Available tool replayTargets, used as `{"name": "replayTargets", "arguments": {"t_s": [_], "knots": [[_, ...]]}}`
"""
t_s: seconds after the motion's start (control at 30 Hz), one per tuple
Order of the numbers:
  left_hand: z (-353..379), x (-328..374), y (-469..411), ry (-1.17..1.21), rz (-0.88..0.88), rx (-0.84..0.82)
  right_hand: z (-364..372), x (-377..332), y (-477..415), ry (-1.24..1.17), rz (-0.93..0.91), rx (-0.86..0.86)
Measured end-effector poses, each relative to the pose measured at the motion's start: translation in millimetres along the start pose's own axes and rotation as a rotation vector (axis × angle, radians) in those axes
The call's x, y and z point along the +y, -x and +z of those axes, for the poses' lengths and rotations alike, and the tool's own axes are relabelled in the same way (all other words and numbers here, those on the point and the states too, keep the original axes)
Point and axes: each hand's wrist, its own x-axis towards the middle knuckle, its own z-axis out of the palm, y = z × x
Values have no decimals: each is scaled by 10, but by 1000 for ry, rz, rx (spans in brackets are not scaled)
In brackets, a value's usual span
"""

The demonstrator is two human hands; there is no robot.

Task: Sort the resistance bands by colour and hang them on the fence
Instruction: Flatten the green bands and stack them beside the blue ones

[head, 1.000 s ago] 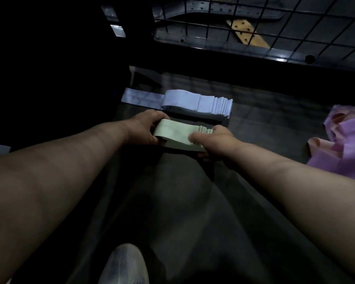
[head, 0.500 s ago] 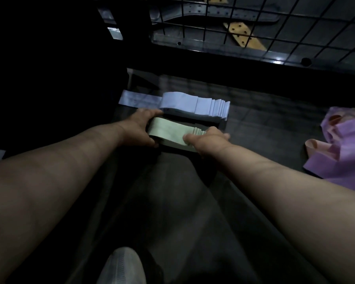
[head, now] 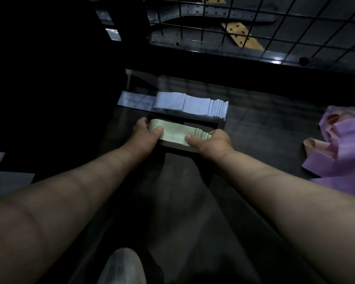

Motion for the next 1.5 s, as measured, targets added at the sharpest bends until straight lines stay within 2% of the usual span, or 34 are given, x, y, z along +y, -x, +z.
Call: {"name": "replayTargets", "arguments": {"t_s": [0.07,0.3,0.47,0.73,1.13,1.5], "knots": [[7,20,27,90,-42,16,2,5,-19,-27,13,19],[11,93,-15,51,-119,23,48,58,-58,-104,22,-36],[6,137,35,-50,-118,8,57,75,-90,75,-31,8],[-10,271,79,-77,-162,28,22,71,-88,16,-12,-23],[6,234,115,-37,-138,36,66,133,12,54,-107,56],[15,174,41,11,-118,77,114,15,69,63,-89,104]]}}
